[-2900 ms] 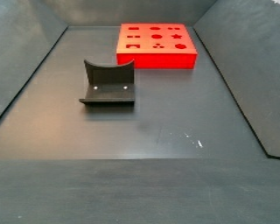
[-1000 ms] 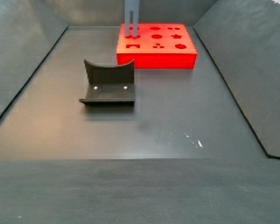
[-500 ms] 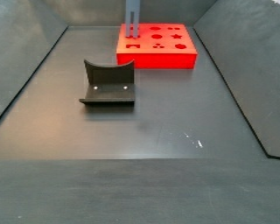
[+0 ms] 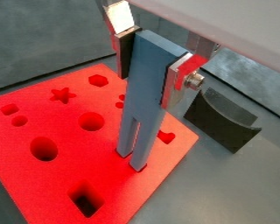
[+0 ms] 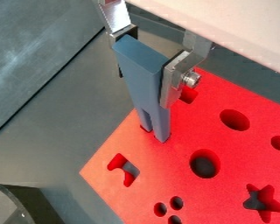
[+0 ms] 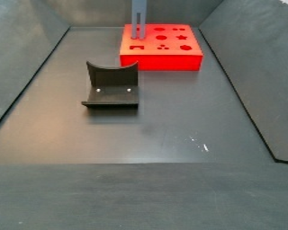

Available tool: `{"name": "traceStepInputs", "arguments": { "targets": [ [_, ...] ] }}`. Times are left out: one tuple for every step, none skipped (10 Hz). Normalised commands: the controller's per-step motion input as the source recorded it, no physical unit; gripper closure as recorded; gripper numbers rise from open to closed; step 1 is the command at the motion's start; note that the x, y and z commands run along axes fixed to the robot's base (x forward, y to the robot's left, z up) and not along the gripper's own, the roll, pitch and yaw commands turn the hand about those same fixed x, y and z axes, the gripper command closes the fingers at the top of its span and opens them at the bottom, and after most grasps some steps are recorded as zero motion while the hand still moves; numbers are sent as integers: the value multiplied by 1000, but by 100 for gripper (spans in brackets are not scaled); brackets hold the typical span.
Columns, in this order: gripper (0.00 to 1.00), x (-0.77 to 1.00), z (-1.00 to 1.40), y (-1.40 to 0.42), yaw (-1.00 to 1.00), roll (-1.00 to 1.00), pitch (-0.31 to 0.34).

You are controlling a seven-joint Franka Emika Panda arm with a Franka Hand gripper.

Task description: Insert the double-square object.

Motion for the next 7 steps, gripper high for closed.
{"name": "traceStepInputs", "arguments": {
  "targets": [
    [100, 0, -80, 0, 0, 0, 0],
    [100, 0, -826, 0, 0, -56, 40],
    [100, 29, -994, 0, 0, 0, 120],
    [100, 29, -977, 0, 0, 0, 133],
    [100, 6, -923, -63, 0, -4, 151],
    [100, 0, -883, -106, 0, -20, 164],
    [100, 23, -934, -186, 0, 0, 141]
  ]
}}
